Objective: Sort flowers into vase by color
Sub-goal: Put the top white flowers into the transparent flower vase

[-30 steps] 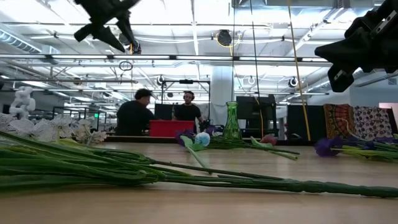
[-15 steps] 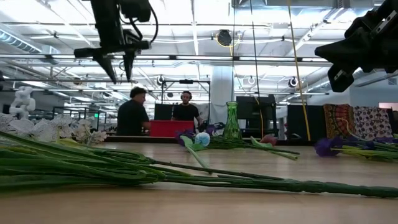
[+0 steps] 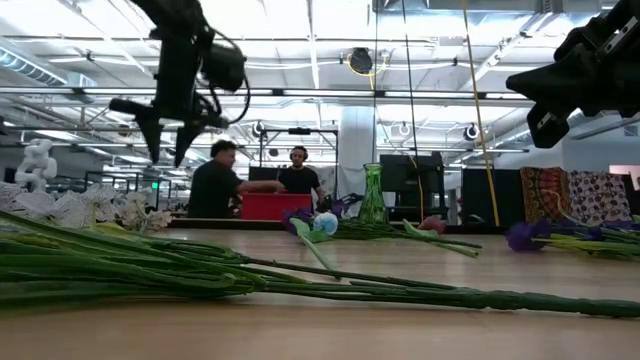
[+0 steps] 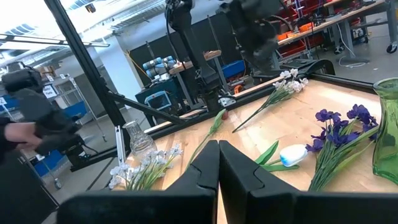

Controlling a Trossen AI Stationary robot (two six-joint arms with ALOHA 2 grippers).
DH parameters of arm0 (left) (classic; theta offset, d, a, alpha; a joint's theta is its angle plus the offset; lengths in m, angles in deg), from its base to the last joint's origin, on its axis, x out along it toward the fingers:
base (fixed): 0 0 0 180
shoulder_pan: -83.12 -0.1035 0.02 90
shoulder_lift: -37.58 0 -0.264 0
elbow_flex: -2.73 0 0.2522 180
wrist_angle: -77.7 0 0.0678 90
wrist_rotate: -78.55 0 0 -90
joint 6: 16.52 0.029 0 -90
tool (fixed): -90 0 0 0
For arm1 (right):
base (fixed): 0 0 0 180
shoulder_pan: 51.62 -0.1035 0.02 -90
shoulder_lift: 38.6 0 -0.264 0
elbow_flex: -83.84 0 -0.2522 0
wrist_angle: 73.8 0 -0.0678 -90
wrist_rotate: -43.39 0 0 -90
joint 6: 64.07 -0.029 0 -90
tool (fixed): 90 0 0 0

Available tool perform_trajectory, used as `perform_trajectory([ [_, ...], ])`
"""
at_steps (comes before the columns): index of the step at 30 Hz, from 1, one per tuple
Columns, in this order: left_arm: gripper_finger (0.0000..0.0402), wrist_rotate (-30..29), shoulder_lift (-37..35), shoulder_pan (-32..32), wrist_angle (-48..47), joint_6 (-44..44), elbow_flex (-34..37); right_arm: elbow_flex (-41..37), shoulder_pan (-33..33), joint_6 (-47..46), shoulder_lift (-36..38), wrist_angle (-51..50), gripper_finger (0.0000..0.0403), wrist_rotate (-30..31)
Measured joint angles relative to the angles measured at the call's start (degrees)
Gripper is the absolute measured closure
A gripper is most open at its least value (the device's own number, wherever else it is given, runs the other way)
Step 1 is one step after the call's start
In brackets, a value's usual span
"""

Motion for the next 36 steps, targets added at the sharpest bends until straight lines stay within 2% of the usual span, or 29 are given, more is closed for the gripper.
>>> perform_trajectory([
  [7, 0.0229, 5.7, 0.2, -8.7, 5.2, 1.9, 9.6, 0.0, 0.0, 0.0, 0.0, 0.0, 0.0403, 0.0],
  [14, 0.0229, 14.6, 0.2, -11.3, 21.9, -1.1, 18.8, 0.0, 0.0, 0.0, 0.0, 0.0, 0.0403, 0.0],
  [30, 0.0234, 11.5, 3.8, -10.6, 28.5, -2.5, 23.3, 0.0, 0.0, 0.0, 0.0, 0.0, 0.0403, 0.0],
  [33, 0.0263, 10.9, 3.9, -9.8, 29.3, -2.3, 23.4, 0.0, 0.0, 0.0, 0.0, 0.0, 0.0403, 0.0],
  [36, 0.0313, 10.5, 3.9, -8.6, 30.1, -2.5, 23.3, 0.0, 0.0, 0.0, 0.0, 0.0, 0.0403, 0.0],
])
